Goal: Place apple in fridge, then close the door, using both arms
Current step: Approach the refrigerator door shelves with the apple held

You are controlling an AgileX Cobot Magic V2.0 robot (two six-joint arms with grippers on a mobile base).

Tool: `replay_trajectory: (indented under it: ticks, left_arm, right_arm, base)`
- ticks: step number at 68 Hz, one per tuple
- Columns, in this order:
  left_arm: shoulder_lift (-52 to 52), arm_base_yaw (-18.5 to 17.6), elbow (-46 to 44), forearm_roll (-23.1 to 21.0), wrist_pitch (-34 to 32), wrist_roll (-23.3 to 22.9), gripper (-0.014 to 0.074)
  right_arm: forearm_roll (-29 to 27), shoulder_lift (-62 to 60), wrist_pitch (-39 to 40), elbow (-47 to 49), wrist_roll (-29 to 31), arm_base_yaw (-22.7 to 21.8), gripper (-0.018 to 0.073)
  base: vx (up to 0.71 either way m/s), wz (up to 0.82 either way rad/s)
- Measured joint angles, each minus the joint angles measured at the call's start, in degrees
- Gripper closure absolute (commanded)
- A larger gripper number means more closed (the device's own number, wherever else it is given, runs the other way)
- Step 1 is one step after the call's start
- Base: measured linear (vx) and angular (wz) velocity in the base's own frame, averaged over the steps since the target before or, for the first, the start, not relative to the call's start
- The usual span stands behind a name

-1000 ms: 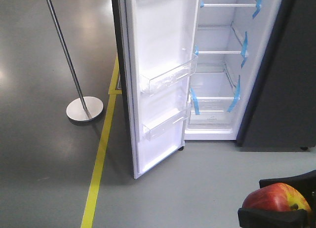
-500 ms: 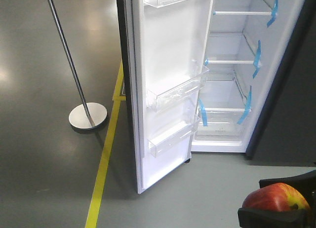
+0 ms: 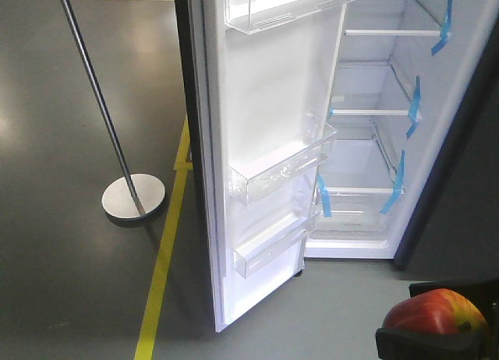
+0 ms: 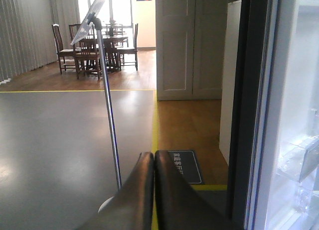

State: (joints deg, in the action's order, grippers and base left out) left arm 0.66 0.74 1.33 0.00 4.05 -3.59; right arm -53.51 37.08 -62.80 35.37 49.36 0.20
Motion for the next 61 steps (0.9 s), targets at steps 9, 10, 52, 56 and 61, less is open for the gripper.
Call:
replay_trajectory:
  ticks: [9, 10, 52, 56, 61]
  left_arm:
    - [0.00, 0.00, 0.00, 0.00, 0.00, 0.00, 0.0603]
    - [0.00, 0.00, 0.00, 0.00, 0.00, 0.00, 0.0603]
    - [0.00, 0.00, 0.00, 0.00, 0.00, 0.00, 0.0603]
    - [0.00, 0.00, 0.00, 0.00, 0.00, 0.00, 0.0603]
    - [0.00, 0.00, 0.00, 0.00, 0.00, 0.00, 0.0603]
  right_arm:
    - [0.00, 0.00, 0.00, 0.00, 0.00, 0.00, 0.0353]
    - [0.00, 0.00, 0.00, 0.00, 0.00, 0.00, 0.0353]
    - [0.00, 0.00, 0.00, 0.00, 0.00, 0.00, 0.0353]
    - [0.00, 0.00, 0.00, 0.00, 0.00, 0.00, 0.0353]
    - [0.00, 0.00, 0.00, 0.00, 0.00, 0.00, 0.0353]
  base:
    - [0.17, -0.03]
    - [0.16, -0.03]
    - [0.14, 0.00]
    - [0.11, 0.01]
    - [0.10, 0.01]
